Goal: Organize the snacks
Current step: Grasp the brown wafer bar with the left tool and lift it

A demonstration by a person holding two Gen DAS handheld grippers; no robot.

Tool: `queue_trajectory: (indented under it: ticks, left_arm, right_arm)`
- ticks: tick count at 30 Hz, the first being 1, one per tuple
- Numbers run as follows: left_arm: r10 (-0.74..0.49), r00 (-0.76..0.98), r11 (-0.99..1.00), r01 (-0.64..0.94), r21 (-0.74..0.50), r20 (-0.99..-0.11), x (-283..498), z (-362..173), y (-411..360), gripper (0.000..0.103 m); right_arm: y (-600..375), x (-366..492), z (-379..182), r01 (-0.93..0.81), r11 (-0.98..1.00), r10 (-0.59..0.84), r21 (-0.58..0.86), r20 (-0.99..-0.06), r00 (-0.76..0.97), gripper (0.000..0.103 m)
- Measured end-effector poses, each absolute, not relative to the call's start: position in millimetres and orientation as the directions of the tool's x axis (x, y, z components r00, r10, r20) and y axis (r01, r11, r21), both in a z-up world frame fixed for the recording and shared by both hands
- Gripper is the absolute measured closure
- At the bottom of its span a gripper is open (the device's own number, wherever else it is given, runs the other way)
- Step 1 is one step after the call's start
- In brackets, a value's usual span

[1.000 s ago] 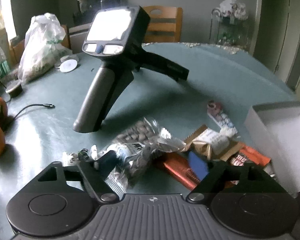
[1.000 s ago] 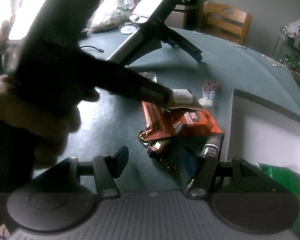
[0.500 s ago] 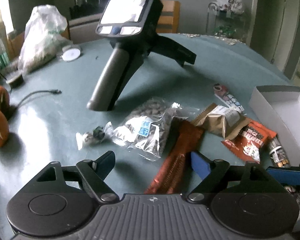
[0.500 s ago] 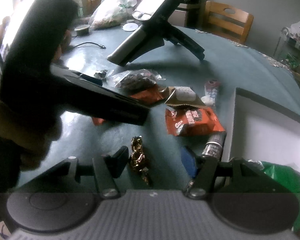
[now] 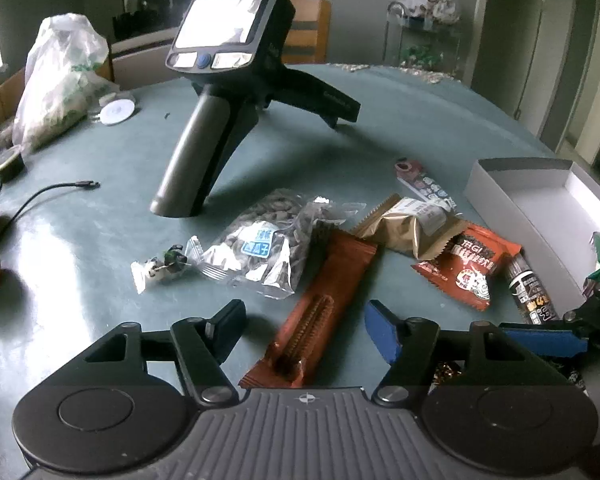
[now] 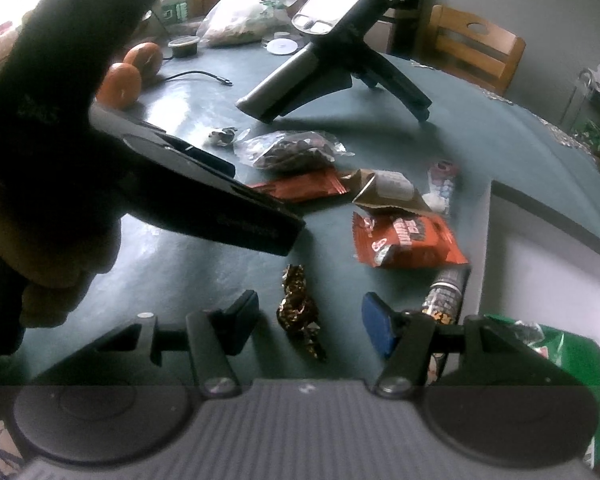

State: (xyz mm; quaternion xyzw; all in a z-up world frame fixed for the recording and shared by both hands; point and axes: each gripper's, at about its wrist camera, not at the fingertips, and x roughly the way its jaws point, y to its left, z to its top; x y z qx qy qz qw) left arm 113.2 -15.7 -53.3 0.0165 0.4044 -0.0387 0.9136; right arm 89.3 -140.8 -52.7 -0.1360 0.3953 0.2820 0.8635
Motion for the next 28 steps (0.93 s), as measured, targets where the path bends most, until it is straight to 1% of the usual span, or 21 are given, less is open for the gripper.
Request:
queue_trajectory:
  ticks: [2,4,8,14,20,25,26,27,28]
  left_arm:
    - [-0.058,0.673,0.996,0.084,-0.001,-0.737,112.4,-52.9,-14.4,0.041]
    - [-0.06,0.674,0.997,0.083,-0.005,-0.737,111.2,-52.4,-12.4,0.044]
    - [-0.075,0.681,0.995,0.096,-0.012,-0.728,106.5,-52.5,-9.7,0.055]
    - [-0.085,0.689,0.994,0.109,-0.013,-0.72,100.9,-52.3,-10.4,0.066]
    - [-0.115,0.684,0.991,0.131,-0.034,-0.721,95.9,-51.7,-6.1,0.071]
    - [-0.121,0.681,0.99,0.14,-0.034,-0.722,93.5,-51.1,-4.8,0.073]
    - [-0.119,0.683,0.99,0.141,-0.03,-0.721,93.2,-50.9,-5.4,0.075]
    - [-0.117,0.683,0.99,0.141,-0.027,-0.721,93.0,-50.5,-6.1,0.076]
    - [-0.118,0.682,0.99,0.142,-0.028,-0.722,93.0,-50.4,-6.3,0.078]
  right_arm:
    - [-140.2,88.8,-52.4,-0.596,0.803,0.38,-0.013,-0.76,0.528,0.044]
    - [-139.1,88.8,-52.6,-0.599,0.801,0.382,-0.014,-0.759,0.527,0.046]
    - [-137.1,86.6,-52.6,-0.609,0.793,0.395,-0.008,-0.754,0.524,0.056]
    - [-139.2,85.5,-53.9,-0.605,0.796,0.41,0.017,-0.751,0.518,0.061]
    - [-137.7,83.8,-53.5,-0.603,0.797,0.409,0.018,-0.75,0.519,0.066]
    - [-136.3,80.0,-53.7,-0.6,0.8,0.412,0.019,-0.744,0.526,0.071]
    - [-136.0,79.3,-53.8,-0.599,0.801,0.412,0.019,-0.743,0.527,0.073]
    - [-136.0,78.8,-53.6,-0.597,0.802,0.412,0.02,-0.742,0.529,0.078]
    - [-136.1,78.6,-53.4,-0.594,0.804,0.409,0.019,-0.743,0.53,0.079]
